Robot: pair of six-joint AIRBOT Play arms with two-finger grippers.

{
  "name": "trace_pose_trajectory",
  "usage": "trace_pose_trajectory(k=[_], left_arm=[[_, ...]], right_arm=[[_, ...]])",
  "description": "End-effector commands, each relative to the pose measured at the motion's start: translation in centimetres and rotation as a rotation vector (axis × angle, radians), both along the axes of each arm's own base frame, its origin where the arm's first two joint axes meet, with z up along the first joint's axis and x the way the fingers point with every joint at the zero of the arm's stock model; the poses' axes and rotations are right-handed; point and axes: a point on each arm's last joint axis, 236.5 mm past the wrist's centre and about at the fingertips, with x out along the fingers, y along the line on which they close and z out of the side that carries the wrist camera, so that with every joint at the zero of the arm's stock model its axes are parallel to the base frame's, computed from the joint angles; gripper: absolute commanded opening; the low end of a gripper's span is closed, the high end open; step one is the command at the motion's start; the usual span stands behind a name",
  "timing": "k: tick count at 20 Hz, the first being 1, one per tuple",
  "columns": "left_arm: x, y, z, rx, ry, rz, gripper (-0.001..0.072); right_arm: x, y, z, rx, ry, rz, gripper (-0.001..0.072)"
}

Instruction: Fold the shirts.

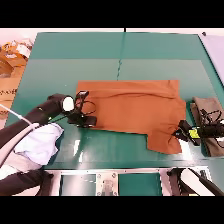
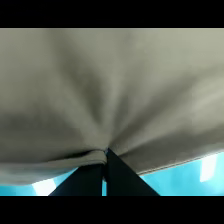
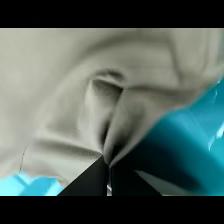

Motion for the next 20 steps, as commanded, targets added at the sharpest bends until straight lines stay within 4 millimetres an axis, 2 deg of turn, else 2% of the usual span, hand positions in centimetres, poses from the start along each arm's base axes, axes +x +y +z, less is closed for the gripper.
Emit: trace_pose_trajectory(k=[1,3,5,8,11,14,16,18,20], left_arm=[[-2.9,2.9,2.8,0.085,0.046,-0.071,0.0019],[-2.6,2.9,4.5,0.067,-0.007,-0.071,0.0019],[-1.7,2.4,5.5,0.051,-0.043,-0.086,0.0019],[1.3,1.4,7.1,0.02,-0.161,-0.078,0.0019],[4.7,0.4,8.7,0.0,-0.267,-0.069,0.0019],[8.8,-0.1,9.6,0.022,-0.334,-0.059,0.0019],[12.0,1.0,9.8,0.028,-0.346,-0.011,0.0019],[15.1,1.6,9.5,-0.008,-0.365,0.009,0.002],[18.0,1.1,8.5,-0.074,-0.38,0.026,0.002]], right_arm=[[-1.8,0.0,1.8,-0.03,0.04,0.011,0.0022],[-1.3,0.1,4.0,-0.03,0.001,0.026,0.0022],[0.7,0.3,6.7,-0.022,-0.086,0.023,0.0022],[4.7,0.6,10.7,0.007,-0.252,0.01,0.0022],[8.4,0.8,13.1,0.058,-0.372,0.014,0.0023],[11.8,0.2,12.9,0.069,-0.391,0.015,0.0022],[14.5,-0.2,12.4,0.077,-0.399,0.011,0.0022],[17.2,-0.8,11.1,0.074,-0.395,0.009,0.0022],[20.0,-0.8,9.1,0.071,-0.385,0.02,0.0023]])
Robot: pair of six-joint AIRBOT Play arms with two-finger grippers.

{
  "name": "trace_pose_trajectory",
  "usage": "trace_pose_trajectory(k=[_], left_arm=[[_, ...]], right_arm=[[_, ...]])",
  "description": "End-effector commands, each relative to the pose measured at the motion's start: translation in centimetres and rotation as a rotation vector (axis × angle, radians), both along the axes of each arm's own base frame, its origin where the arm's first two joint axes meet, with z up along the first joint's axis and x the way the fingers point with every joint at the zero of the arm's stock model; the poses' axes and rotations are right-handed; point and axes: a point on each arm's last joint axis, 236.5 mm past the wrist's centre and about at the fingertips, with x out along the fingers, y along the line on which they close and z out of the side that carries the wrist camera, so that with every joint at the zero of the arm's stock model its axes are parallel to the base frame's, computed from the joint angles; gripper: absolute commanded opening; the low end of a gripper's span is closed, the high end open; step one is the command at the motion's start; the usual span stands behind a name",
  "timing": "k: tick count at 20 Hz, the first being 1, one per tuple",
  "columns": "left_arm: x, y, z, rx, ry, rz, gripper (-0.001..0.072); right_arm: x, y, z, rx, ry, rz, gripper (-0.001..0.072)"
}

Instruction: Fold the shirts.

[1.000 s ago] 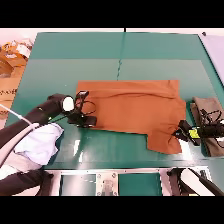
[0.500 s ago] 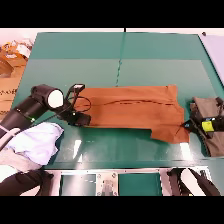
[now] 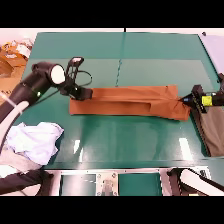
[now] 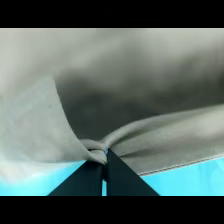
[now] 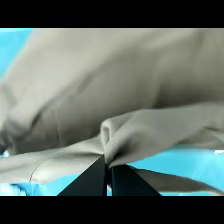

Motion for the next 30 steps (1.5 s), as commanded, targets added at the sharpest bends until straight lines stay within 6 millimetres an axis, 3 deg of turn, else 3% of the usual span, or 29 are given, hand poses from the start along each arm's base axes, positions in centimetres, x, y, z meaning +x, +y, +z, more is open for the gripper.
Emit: trace_pose_trajectory(k=[1,5,6,7,9,11,12,14,15,17,18,19,20,22,25,30], left_arm=[[5.6,-0.6,-1.5,-0.103,-0.05,0.013,0.002],[10.3,-2.1,-6.3,-0.173,-0.101,0.068,0.0023],[11.4,-1.9,-6.6,-0.172,-0.135,0.083,0.0218],[12.4,-1.2,-6.1,-0.167,-0.176,0.1,0.0687],[13.6,1.1,-3.9,-0.162,-0.203,0.134,0.0711],[13.3,4.3,-1.6,-0.141,-0.15,0.15,0.0711],[12.9,5.8,-0.5,-0.134,-0.115,0.167,0.0711],[11.7,8.8,1.1,-0.127,-0.047,0.213,0.0711],[11.1,9.9,1.4,-0.124,-0.019,0.226,0.0711],[10.0,11.0,1.2,-0.117,0.029,0.235,0.0687],[9.7,10.9,1.1,-0.114,0.045,0.229,0.0489],[9.6,10.6,1.1,-0.119,0.046,0.216,0.0157],[9.6,10.0,1.4,-0.14,0.04,0.199,0.004],[9.9,8.8,2.0,-0.195,0.03,0.186,0.0039],[9.8,8.5,2.1,-0.208,0.032,0.185,0.0039],[9.6,8.0,2.2,-0.231,0.046,0.181,0.0039]], right_arm=[[5.5,-0.3,-3.1,-0.012,-0.013,0.002,0.0023],[11.5,-1.0,-8.6,-0.074,-0.039,-0.048,0.0023],[12.7,-1.6,-9.5,-0.087,-0.048,-0.068,0.0054],[13.5,-2.4,-9.5,-0.096,-0.06,-0.079,0.0127],[14.5,-4.7,-7.5,-0.128,-0.121,-0.058,0.0252],[13.5,-7.0,-5.0,-0.128,-0.14,0.014,0.0393],[12.5,-8.5,-4.1,-0.118,-0.136,0.034,0.0538],[10.6,-11.5,-3.8,-0.123,-0.136,0.047,0.0554],[9.4,-13.0,-4.4,-0.12,-0.122,0.04,0.0628],[7.2,-14.2,-6.3,-0.078,-0.077,0.038,0.0653],[6.4,-13.7,-7.6,-0.053,-0.056,0.069,0.0653],[5.8,-13.0,-9.1,-0.032,-0.042,0.108,0.0653],[5.7,-11.9,-10.3,-0.001,-0.044,0.139,0.0654],[6.5,-9.2,-11.9,0.091,-0.077,0.191,0.0653],[8.1,-4.7,-12.0,0.239,-0.167,0.271,0.0653],[9.0,-2.2,-10.3,0.254,-0.224,0.377,0.0632]])
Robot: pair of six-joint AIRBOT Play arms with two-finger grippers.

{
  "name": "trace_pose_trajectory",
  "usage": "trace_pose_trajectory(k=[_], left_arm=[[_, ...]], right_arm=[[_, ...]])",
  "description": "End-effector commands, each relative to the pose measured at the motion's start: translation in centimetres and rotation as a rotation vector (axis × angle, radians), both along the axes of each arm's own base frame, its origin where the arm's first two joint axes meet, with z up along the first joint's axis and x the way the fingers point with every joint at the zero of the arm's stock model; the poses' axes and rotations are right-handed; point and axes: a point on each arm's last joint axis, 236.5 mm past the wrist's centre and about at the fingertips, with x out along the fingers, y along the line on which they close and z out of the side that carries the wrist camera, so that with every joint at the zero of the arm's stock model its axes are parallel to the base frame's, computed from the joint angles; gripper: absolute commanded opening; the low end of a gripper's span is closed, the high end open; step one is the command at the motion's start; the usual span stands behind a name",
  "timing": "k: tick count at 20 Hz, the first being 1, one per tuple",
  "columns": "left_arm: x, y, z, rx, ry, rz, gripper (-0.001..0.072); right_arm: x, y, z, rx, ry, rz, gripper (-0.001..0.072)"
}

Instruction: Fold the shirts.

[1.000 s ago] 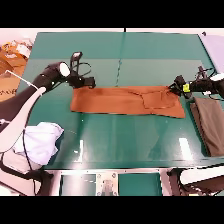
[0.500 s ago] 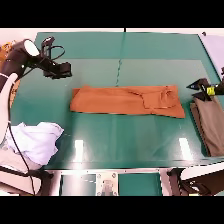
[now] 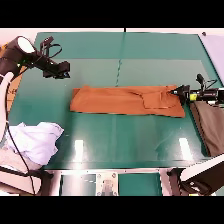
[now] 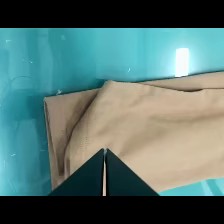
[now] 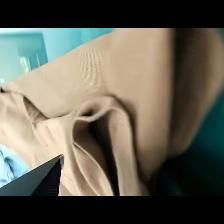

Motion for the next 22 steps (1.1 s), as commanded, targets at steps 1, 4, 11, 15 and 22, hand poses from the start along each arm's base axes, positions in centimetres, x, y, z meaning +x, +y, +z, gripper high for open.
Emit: trace_pose_trajectory(k=[1,4,11,15,22], left_arm=[[-0.3,-1.0,0.3,-0.034,0.007,-0.014,0.0038],[-0.5,-4.5,0.4,-0.055,-0.011,-0.063,0.0037],[-3.0,-23.9,-5.2,-0.203,-0.071,-0.274,0.0038],[-7.6,-34.9,-9.4,-0.361,-0.053,-0.352,0.0038],[-11.6,-38.5,-12.8,-0.426,0.082,-0.36,0.0039]], right_arm=[[0.5,1.8,1.7,0.045,-0.055,0.082,0.0455],[0.8,2.4,4.2,0.059,-0.056,0.119,0.0022],[0.6,5.8,14.8,-0.089,-0.122,0.183,0.0021],[-0.9,10.5,21.0,-0.13,-0.2,0.222,0.0021],[-2.6,14.7,24.9,-0.152,-0.269,0.282,0.0021]])
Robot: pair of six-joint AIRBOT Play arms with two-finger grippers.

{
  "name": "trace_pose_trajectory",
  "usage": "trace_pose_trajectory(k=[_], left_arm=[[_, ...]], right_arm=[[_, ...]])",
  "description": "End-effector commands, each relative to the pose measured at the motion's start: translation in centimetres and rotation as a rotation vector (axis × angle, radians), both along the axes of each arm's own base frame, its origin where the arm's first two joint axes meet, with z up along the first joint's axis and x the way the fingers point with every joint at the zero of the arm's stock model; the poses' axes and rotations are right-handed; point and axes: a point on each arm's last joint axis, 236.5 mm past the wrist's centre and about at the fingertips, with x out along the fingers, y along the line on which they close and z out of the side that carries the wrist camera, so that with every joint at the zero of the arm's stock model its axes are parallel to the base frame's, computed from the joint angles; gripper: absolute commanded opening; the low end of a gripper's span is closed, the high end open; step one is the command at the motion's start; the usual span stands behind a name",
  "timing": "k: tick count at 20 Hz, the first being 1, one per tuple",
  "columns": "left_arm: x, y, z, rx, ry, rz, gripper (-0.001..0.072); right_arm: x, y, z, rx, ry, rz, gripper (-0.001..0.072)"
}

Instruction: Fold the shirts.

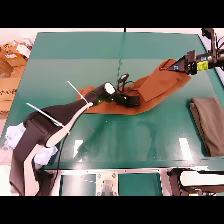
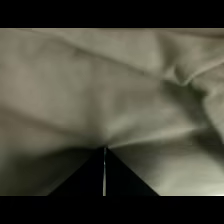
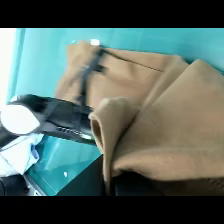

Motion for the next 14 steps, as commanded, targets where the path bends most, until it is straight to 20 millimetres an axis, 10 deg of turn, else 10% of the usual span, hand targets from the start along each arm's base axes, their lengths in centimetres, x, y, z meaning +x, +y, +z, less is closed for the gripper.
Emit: trace_pose_trajectory(k=[1,6,14], left_arm=[[-1.9,-0.9,-0.2,-0.029,0.065,-0.062,0.0039],[0.5,6.8,6.0,0.01,0.115,-0.247,0.0019],[9.4,34.8,13.5,0.614,-0.002,0.133,0.0019]], right_arm=[[-0.4,1.1,1.1,-0.005,-0.016,0.005,0.0021],[-0.5,2.0,1.2,0.008,0.002,0.009,0.0021],[1.0,15.9,1.4,0.082,-0.074,0.1,0.0021]])
